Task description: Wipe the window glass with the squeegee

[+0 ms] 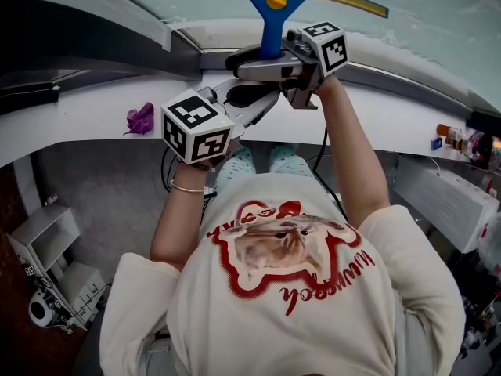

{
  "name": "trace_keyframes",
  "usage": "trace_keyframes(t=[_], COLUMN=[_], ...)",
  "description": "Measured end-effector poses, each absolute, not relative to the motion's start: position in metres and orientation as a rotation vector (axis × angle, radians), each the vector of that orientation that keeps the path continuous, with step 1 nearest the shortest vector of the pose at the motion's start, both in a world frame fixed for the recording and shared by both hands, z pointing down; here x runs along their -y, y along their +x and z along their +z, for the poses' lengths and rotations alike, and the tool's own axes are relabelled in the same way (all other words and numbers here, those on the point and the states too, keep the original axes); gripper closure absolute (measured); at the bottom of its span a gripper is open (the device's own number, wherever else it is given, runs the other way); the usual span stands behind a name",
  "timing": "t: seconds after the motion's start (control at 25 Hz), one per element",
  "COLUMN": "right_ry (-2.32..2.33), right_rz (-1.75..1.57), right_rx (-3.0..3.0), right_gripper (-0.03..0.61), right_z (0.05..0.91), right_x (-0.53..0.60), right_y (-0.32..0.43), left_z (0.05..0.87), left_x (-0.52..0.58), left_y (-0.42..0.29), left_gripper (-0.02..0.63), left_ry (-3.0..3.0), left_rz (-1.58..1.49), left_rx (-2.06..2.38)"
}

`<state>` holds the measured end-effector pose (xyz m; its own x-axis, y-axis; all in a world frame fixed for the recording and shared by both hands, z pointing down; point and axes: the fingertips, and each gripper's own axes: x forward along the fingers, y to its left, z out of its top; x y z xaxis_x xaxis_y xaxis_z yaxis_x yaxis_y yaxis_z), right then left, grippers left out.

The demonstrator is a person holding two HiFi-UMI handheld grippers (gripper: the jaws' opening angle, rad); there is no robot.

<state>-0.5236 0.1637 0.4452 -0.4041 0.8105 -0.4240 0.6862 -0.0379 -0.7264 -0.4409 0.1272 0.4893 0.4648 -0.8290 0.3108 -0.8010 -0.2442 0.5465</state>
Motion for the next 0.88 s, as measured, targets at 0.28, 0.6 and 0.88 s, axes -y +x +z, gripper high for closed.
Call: trace_keyframes(t=[0.28,0.6,0.88], right_ry=[-1.628,-1.612,-1.598], right_rz=[1.465,1.502,1.512], right_rx=[2.063,2.045,2.031], right_gripper=[0.436,0.434,0.433], right_z=[0.456,0.471,0.483], right_x=[-0.164,-0.165,-0.165], right_y=[-0.522,-0.521,-0.520], left_z=[0.500,0.514,0.525], left_x=[-0.129,-0.130,-0.130], left_y=[-0.439,-0.437,-0.435], left_gripper=[0.607,0.607,0.607], left_ry=[2.039,2.015,1.993], left_rz=[-0.064,-0.062,-0.064], left_rx=[1.330,1.303,1.287])
